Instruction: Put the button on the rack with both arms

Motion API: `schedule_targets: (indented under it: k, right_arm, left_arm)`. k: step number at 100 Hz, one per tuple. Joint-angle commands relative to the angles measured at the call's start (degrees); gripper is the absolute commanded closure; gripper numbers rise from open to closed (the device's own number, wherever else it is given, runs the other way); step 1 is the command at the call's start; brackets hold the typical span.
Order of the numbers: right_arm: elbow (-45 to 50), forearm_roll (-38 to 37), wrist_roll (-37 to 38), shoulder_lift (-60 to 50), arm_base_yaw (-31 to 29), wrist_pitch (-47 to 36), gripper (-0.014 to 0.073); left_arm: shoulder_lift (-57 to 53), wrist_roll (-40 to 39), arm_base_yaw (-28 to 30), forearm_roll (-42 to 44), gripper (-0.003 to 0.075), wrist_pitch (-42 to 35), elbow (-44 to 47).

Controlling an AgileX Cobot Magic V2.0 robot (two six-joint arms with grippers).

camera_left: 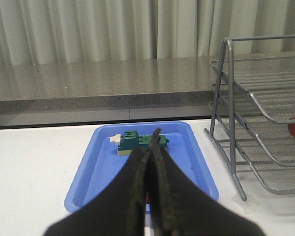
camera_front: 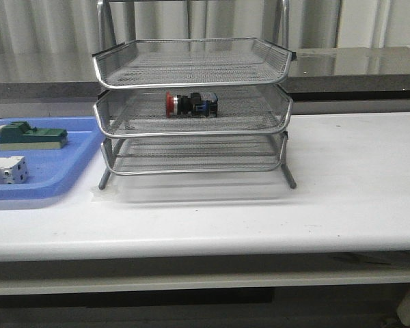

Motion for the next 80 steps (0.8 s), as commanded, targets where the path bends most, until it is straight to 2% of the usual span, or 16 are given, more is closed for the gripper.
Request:
schedule_targets:
  k: [1, 26, 80]
  right_arm:
    - [0.1, -0.5, 0.0, -1.0, -0.4, -4.8, 0.0659]
    - [0.1, -0.5, 0.0, -1.0, -0.4, -4.8, 0.0659]
    - [0.1, -0.5, 0.0, -1.0, -0.4, -4.8, 0.0659]
  left_arm:
    - [0.5, -1.3, -0.4, 0.6, 0.0741, -8.5, 0.5]
    - [0.2, -1.3, -0.4, 0.6, 0.0741, -14.2, 7.2]
    - [-11.5, -1.3, -0.4, 1.7, 0.0741, -11.9, 9.5]
